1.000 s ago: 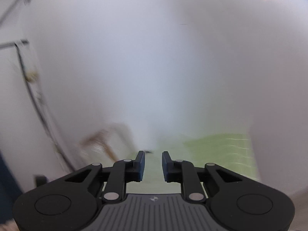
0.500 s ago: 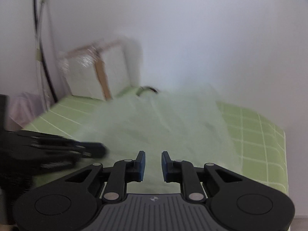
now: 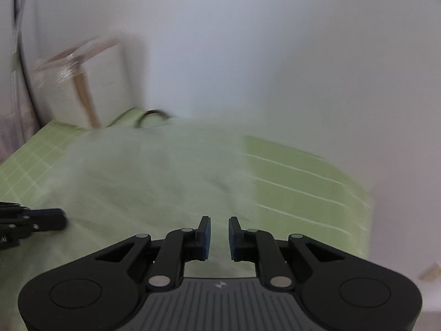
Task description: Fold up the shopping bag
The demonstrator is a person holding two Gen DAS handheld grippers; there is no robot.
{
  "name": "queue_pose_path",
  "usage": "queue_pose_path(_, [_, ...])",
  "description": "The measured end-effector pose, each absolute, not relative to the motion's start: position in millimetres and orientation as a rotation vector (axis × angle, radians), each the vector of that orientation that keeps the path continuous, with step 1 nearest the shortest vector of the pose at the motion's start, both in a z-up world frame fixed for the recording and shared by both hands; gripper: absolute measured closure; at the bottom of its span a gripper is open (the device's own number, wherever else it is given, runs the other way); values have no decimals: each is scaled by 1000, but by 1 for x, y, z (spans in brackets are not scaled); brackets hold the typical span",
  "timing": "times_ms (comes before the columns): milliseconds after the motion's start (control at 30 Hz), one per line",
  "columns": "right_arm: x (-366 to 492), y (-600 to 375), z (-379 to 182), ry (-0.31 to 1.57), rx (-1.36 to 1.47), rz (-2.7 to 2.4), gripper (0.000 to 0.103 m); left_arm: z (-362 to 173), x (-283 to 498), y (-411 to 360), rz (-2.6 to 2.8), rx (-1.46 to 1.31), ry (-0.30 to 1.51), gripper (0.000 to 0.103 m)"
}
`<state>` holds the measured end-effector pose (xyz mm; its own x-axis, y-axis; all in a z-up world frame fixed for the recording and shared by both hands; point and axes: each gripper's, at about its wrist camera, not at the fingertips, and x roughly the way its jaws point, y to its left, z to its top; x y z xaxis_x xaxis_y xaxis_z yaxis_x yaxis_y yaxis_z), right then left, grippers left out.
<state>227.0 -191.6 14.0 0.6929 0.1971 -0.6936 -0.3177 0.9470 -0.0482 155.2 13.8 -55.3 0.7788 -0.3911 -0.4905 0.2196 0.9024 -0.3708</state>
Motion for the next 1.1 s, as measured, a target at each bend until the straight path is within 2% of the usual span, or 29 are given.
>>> queue_pose_path(300, [302,-185,3,799,-80,281,92,-68,161,39,-384,-515,617,101])
queue_pose_path(733, [371,-155,-6,730,-107,274,93,-59,165,37,-386,-499,613,101])
queue_pose_path(933, [332,-182,-3,763,-99,292,93,-51,161,28,-372,-407,604,101])
queue_pose_path(1100, [256,-220,1,804,-108,314,93,-43,162,14,-355,-265,597,101])
